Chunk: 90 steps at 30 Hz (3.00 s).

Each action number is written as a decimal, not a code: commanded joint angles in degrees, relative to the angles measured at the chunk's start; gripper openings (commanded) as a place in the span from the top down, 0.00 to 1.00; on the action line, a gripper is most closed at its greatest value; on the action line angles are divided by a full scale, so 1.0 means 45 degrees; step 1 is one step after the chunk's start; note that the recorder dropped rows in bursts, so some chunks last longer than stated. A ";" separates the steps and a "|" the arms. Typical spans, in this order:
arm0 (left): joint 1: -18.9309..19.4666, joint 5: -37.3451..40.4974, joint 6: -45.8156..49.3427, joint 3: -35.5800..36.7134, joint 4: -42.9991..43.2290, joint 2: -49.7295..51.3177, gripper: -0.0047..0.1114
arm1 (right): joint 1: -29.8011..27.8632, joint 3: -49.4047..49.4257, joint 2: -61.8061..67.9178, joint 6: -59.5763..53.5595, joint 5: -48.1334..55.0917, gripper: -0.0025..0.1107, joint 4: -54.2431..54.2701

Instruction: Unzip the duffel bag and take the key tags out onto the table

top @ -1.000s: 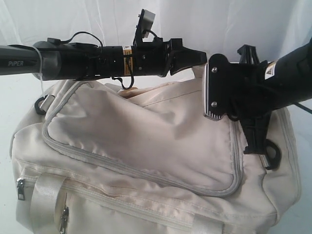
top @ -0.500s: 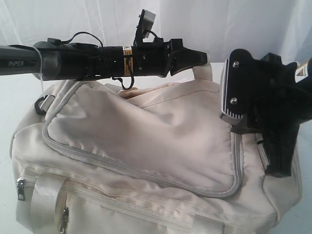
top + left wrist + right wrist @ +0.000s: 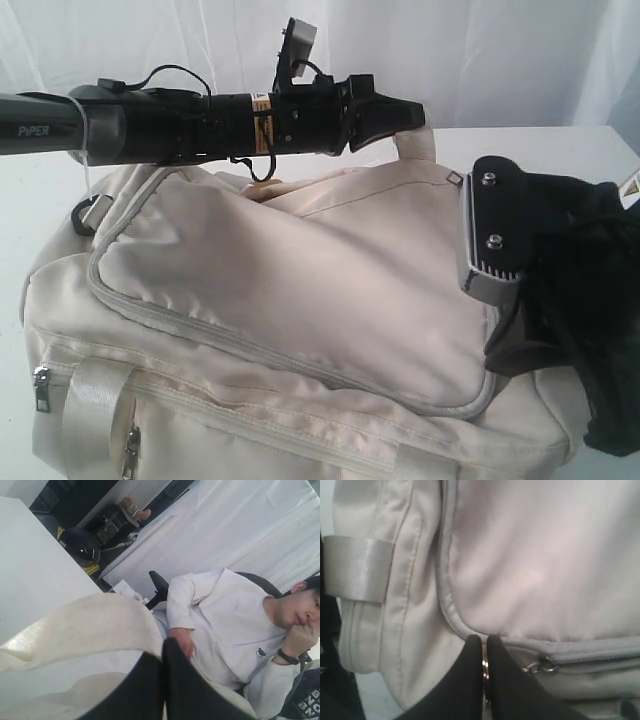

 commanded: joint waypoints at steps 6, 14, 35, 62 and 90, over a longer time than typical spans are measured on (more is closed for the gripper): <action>0.0053 -0.0524 -0.0070 -0.0103 -0.1561 -0.0432 0.96 | 0.0032 0.1019 -0.0109 0.0513 0.0703 0.98 0.1803; 0.0053 -0.0524 0.0554 -0.0103 -0.1611 -0.0432 0.96 | 0.0032 0.2077 -0.0109 0.0289 0.0533 0.98 0.3257; 0.0401 -0.0524 -0.0820 0.0262 0.5553 -0.1587 0.52 | 0.0032 0.2130 -0.0765 0.0289 -0.1807 0.98 0.3480; 0.0413 -0.0524 0.2742 1.1978 0.5511 -0.9091 0.51 | 0.0032 0.2130 -0.1462 0.0372 -0.3297 0.98 0.5213; -0.5874 0.4755 1.7678 1.3254 -0.4566 -0.9142 0.51 | 0.0008 0.2082 -0.4690 0.8865 -0.6147 0.54 0.1190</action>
